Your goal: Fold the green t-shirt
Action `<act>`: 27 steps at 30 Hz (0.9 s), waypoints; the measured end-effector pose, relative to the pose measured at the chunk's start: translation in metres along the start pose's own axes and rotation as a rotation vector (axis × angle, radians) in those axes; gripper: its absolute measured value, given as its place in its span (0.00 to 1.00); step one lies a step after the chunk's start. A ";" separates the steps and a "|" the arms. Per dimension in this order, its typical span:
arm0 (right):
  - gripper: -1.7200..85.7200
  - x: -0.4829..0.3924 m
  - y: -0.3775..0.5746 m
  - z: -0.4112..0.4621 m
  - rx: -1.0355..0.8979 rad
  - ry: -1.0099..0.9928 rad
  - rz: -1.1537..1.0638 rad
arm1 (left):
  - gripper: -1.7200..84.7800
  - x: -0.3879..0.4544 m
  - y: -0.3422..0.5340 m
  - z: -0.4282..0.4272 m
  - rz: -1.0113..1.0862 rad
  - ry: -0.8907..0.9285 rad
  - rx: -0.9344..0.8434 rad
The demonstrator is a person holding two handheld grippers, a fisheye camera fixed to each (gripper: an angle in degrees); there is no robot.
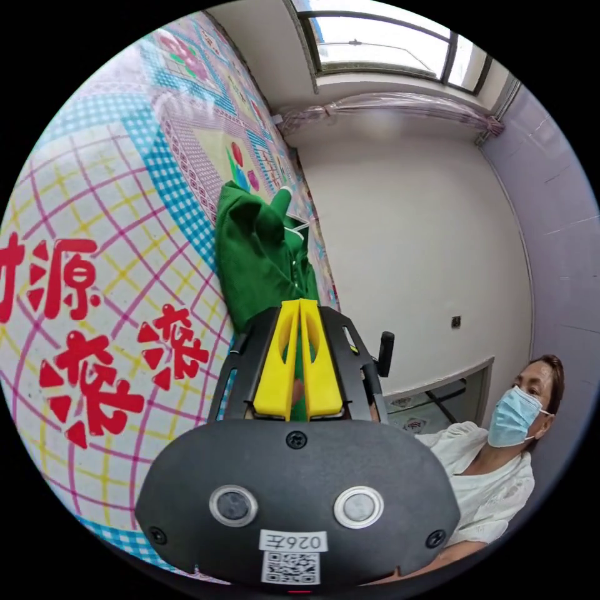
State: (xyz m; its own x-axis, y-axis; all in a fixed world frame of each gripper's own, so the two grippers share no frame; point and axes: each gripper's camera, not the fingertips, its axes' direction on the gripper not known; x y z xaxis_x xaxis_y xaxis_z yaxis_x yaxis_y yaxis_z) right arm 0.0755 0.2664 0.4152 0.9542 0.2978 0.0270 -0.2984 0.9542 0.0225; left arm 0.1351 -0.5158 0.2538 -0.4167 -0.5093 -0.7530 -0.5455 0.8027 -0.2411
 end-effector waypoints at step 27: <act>0.01 0.026 0.571 -0.494 1.511 -0.347 -0.056 | 0.02 0.343 0.605 -0.171 1.397 0.528 0.718</act>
State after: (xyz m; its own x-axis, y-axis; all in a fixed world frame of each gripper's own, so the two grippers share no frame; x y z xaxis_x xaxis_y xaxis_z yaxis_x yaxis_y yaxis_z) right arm -0.0606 0.8338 -0.0647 0.9772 0.0391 0.2089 -0.2084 -0.0166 0.9779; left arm -0.4617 -0.2577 -0.0457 -0.5312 0.7593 -0.3759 0.8003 0.5953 0.0713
